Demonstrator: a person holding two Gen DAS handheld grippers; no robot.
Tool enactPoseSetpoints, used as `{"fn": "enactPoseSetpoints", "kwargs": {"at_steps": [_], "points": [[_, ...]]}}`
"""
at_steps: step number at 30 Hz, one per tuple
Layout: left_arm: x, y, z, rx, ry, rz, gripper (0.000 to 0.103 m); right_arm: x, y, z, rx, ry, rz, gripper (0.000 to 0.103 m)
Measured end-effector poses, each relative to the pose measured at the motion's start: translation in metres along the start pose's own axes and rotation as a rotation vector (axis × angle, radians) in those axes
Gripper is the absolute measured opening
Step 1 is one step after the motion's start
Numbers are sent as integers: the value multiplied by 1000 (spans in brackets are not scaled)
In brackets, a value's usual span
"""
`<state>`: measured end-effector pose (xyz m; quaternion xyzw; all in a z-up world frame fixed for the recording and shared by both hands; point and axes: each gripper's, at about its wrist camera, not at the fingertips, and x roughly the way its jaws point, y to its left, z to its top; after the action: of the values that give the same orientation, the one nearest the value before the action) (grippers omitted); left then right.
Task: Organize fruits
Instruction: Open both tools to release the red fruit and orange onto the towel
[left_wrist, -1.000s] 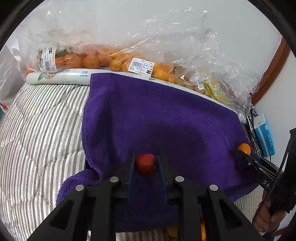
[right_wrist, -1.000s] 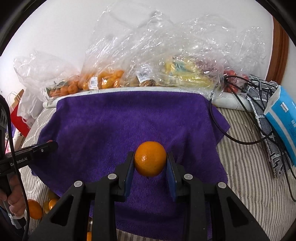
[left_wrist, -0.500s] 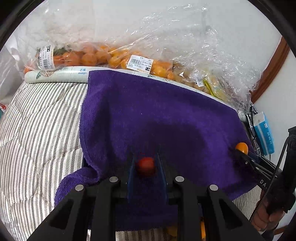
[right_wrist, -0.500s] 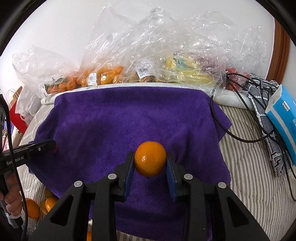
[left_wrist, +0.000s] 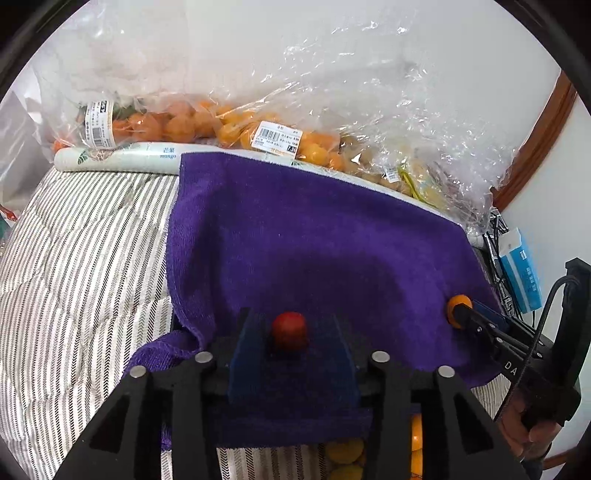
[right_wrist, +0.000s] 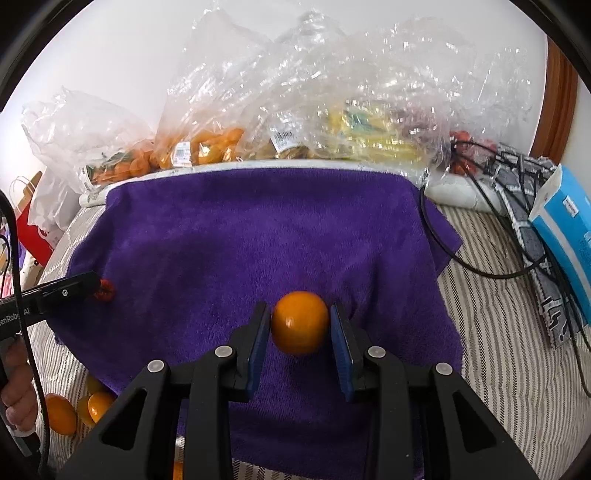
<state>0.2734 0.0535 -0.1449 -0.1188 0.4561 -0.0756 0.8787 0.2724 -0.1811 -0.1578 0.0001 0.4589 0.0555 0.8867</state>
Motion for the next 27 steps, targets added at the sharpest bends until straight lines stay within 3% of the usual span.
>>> {"fn": "enactPoseSetpoints", "kwargs": {"at_steps": [2,10,16,27], "points": [[-4,-2,0,8,-11,-1,46,-5,2,0,-13,-9,7,47],[-27,-14,0,38,-48,25,48,-38,13,7,-36,-54,-24,71],[-52,-17,-8,59,-88,44,48,-68,19,2,-33,-123,-65,71],[-101,-27,-43,106,-151,88,48,-121,28,-23,-22,-174,-35,71]]}}
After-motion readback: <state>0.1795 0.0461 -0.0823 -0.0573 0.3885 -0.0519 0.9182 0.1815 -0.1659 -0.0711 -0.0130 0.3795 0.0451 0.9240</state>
